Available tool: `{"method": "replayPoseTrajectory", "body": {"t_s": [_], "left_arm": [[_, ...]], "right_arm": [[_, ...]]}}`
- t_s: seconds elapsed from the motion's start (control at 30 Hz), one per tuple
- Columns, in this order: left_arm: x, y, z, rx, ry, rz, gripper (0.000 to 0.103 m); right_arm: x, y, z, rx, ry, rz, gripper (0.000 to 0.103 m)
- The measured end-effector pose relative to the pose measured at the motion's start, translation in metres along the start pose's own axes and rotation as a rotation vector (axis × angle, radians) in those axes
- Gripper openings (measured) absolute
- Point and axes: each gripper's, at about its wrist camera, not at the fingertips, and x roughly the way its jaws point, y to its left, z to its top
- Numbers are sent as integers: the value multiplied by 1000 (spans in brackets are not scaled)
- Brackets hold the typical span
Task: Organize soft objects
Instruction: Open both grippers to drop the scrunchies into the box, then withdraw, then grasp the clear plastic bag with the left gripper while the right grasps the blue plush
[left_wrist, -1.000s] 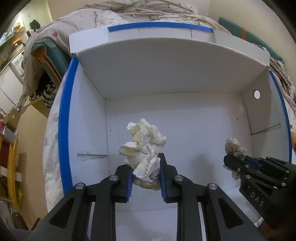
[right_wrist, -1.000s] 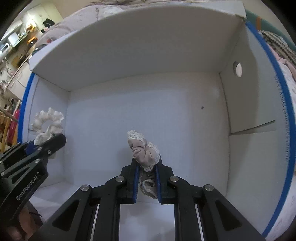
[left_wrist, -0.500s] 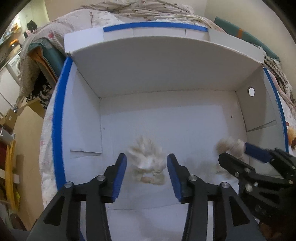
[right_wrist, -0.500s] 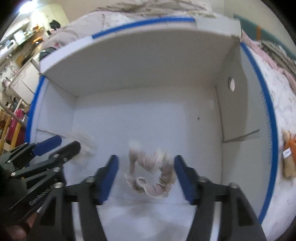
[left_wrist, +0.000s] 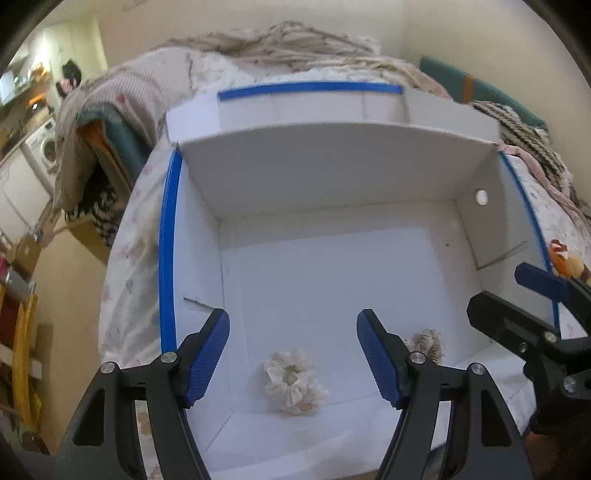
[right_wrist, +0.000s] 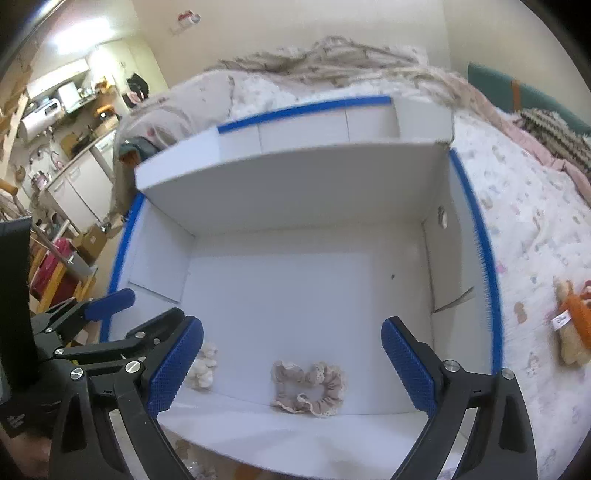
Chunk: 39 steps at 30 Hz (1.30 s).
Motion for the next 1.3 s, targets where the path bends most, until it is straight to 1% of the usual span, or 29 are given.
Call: {"method": "replayPoseTrajectory", "body": {"t_s": [0.1, 0.17, 0.23, 0.3, 0.37, 0.53, 0.67, 0.7, 0.73, 0.8, 0.83, 0.9, 0.97, 1.07, 1.13, 1.2, 1.27, 1.3], "left_arm": [[-18, -4, -3, 26, -66, 3, 69], [-30, -4, -3, 25, -105, -3, 69], [-40, -2, -6, 2, -137, -21, 69], [-50, 4, -11, -46, -167, -41, 69], [-56, 7, -17, -70, -151, -56, 69], [-68, 11, -38, -70, -124, -24, 69], [-75, 21, -56, -108, -108, -25, 69], [-77, 25, -61, -120, -102, -39, 69], [-78, 29, -66, -134, -99, -52, 70], [-81, 34, -75, -157, -92, -53, 74], [-82, 36, -80, -161, -90, -44, 74], [-83, 40, -91, -173, -86, 1, 74], [-83, 42, -100, -182, -77, 16, 74], [-78, 43, -107, -186, -42, 19, 74], [-75, 46, -112, -198, -26, 14, 74], [-74, 48, -114, -204, -27, 0, 74], [-74, 51, -115, -216, -28, 35, 74], [-73, 53, -116, -223, -27, 41, 75]], "right_arm": [[-14, -1, -1, 4, -37, 40, 103], [-24, -1, -4, 7, -61, 63, 103], [-35, -1, -9, 8, -83, 68, 103], [-46, -2, -13, 8, -102, 67, 103], [-55, -2, -17, 8, -120, 64, 103], [-77, -12, -40, 54, -169, 58, 103], [-82, -21, -57, 95, -164, 65, 103], [-83, -23, -64, 104, -161, 67, 103], [-82, -24, -67, 113, -154, 68, 103], [-78, -26, -77, 127, -126, 85, 103], [-76, -27, -83, 133, -113, 103, 103], [-71, -26, -89, 137, -82, 101, 103], [-70, -26, -92, 169, -85, 127, 103], [-62, -25, -96, 175, -46, 118, 103], [-60, -24, -98, 179, -41, 142, 103], [-59, -24, -99, 186, -28, 153, 103], [-56, -22, -102, 189, -14, 158, 103], [-54, -22, -103, 192, -9, 158, 103]]}}
